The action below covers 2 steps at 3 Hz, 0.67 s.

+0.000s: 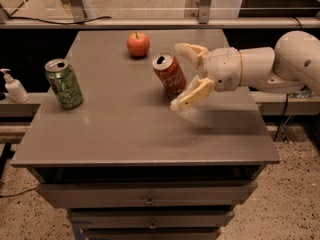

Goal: Knock coke can over

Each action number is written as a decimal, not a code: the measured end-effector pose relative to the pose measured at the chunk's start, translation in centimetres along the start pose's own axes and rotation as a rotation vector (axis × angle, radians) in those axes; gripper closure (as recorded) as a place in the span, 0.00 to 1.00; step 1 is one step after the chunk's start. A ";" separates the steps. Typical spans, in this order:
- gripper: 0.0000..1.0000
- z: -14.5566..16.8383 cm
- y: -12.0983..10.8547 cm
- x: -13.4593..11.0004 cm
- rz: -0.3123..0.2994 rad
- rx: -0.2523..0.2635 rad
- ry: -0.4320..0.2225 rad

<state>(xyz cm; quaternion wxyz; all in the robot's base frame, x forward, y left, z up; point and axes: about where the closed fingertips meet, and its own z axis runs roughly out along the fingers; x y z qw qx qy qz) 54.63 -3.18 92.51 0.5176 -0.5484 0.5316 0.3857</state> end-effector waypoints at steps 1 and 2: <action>0.00 -0.4 0.7 -0.3 0.009 -0.011 -0.009; 0.00 -0.8 0.7 -0.3 0.004 -0.010 0.009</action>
Offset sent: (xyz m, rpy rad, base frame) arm -0.0077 -0.0184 0.0032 -0.0352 0.0019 -0.0080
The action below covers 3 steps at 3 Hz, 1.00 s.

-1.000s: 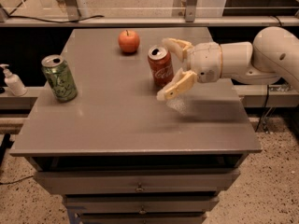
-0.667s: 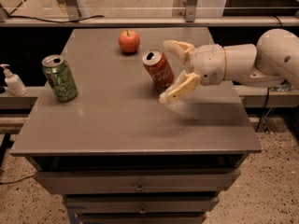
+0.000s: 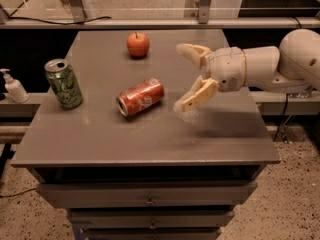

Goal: Knock coke can over

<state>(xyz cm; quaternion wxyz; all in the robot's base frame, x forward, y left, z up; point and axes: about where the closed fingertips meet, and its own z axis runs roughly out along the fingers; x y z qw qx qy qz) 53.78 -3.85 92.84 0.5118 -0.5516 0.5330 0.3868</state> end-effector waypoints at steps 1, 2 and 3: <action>0.00 -1.7 -2.5 0.8 -0.039 0.057 0.083; 0.00 -5.5 -8.1 1.4 -0.076 0.207 0.212; 0.00 -10.7 -13.8 0.2 -0.101 0.369 0.338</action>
Offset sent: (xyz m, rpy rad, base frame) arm 0.1486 -0.1462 0.0288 -0.3407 -0.1614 -0.4795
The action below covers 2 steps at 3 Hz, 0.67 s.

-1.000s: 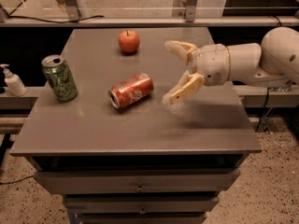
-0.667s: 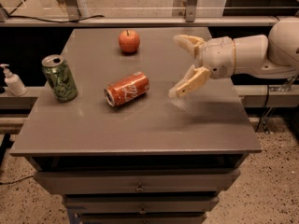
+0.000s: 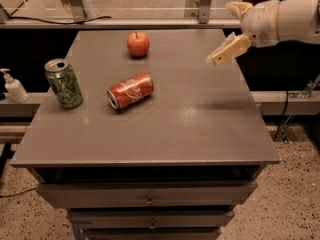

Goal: Knock coke can over

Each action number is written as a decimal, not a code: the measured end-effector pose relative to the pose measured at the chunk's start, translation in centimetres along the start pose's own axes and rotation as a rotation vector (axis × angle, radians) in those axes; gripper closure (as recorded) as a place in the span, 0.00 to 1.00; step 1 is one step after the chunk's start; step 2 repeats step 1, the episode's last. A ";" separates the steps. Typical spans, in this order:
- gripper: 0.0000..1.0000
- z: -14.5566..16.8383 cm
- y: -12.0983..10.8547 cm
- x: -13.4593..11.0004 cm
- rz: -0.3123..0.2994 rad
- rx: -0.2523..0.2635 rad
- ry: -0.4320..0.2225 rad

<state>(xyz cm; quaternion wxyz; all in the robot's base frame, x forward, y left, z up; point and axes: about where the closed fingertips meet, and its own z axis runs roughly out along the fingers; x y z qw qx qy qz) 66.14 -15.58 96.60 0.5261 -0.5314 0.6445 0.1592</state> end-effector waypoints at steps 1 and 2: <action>0.00 -1.7 -1.6 0.1 -0.009 0.044 0.020; 0.00 -1.7 -1.6 0.1 -0.009 0.044 0.020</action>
Offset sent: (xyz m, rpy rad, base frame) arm 0.0000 0.0000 0.0000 0.0000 0.0000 0.0000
